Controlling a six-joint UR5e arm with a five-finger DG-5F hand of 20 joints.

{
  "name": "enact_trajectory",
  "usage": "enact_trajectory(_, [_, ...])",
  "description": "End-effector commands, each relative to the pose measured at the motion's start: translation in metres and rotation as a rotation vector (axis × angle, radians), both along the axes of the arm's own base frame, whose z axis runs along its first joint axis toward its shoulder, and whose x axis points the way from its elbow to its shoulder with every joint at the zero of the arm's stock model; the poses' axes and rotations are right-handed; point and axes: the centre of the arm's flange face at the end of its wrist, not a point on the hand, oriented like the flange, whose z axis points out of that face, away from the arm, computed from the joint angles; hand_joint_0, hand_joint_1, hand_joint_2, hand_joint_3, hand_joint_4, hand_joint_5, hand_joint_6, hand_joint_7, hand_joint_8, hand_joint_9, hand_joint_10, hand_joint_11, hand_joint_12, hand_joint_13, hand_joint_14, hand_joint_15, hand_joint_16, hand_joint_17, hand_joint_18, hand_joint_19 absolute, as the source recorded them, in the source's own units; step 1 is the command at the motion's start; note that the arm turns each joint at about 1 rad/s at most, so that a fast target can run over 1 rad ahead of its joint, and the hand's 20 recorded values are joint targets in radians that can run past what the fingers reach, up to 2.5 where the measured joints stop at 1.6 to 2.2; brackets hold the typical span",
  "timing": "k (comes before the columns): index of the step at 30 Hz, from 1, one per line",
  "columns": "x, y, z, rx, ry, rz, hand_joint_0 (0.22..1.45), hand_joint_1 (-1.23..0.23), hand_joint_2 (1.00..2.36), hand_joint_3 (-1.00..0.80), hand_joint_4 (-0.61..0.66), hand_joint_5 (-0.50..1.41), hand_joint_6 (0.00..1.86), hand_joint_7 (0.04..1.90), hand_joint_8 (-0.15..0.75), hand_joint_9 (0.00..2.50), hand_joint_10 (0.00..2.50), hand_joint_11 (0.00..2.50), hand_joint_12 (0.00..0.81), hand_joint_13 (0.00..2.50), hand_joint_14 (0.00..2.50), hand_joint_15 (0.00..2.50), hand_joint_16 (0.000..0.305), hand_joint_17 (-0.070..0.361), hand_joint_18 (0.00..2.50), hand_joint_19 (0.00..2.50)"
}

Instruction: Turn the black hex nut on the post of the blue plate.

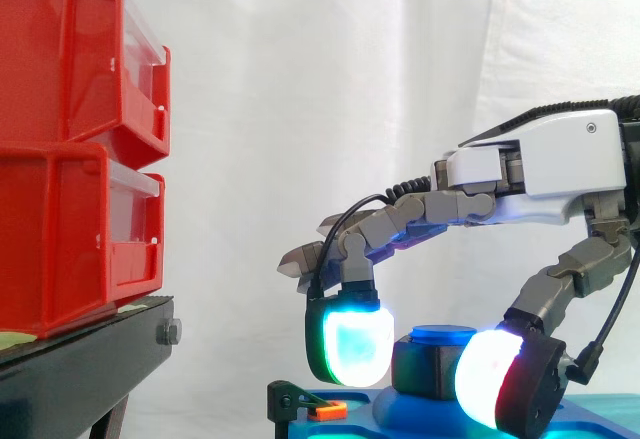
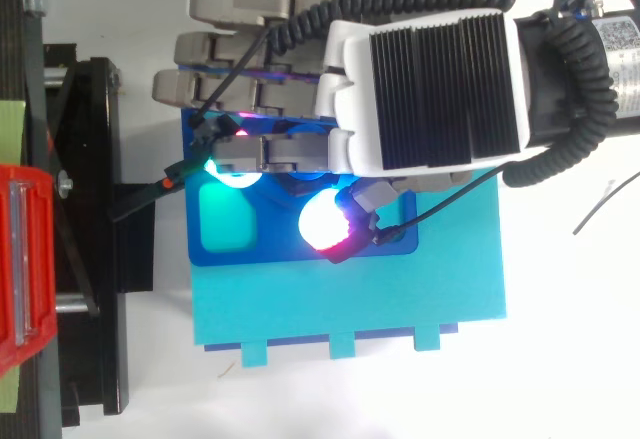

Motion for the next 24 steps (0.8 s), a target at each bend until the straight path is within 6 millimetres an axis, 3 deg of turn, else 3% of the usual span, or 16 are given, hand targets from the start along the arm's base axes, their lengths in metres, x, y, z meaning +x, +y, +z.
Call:
enact_trajectory(1, [0.000, 0.000, 0.000, 0.001, 0.001, 0.000, 0.49, -0.70, 1.00, -0.50, 0.17, -0.20, 0.53, 1.17, 0.199, 0.12, 0.00, 0.00, 0.345, 0.25, 0.00, 0.04, 0.050, 0.112, 0.04, 0.00])
enact_trajectory(3, [0.000, 0.000, 0.000, -0.001, 0.002, 0.000, 0.47, -0.68, 1.00, -0.50, 0.17, -0.20, 0.50, 1.19, 0.204, 0.12, 0.00, 0.00, 0.350, 0.24, 0.00, 0.05, 0.051, 0.115, 0.04, 0.00])
enact_trajectory(10, [0.000, 0.001, 0.000, 0.002, 0.000, 0.003, 0.39, -0.59, 1.00, -0.50, 0.20, -0.23, 0.50, 0.96, 0.241, 0.11, 0.00, 0.00, 0.393, 0.24, 0.00, 0.05, 0.061, 0.137, 0.04, 0.01])
enact_trajectory(16, [0.012, 0.004, 0.057, 0.003, -0.013, 0.006, 0.39, -0.48, 1.00, -0.50, 0.20, -0.24, 0.50, 0.92, 0.235, 0.06, 0.00, 0.00, 0.397, 0.16, 0.00, 0.07, 0.061, 0.138, 0.00, 0.05])
enact_trajectory(21, [0.009, 0.010, 0.079, -0.001, 0.028, 0.015, 0.41, -0.41, 1.00, -0.50, 0.18, -0.24, 0.50, 0.85, 0.225, 0.03, 0.00, 0.00, 0.388, 0.05, 0.00, 0.04, 0.061, 0.137, 0.00, 0.01])
enact_trajectory(24, [-0.004, 0.011, 0.087, -0.007, 0.094, 0.014, 0.41, -0.40, 1.00, -0.50, 0.18, -0.24, 0.50, 0.85, 0.224, 0.02, 0.00, 0.00, 0.388, 0.03, 0.00, 0.04, 0.061, 0.137, 0.00, 0.01])
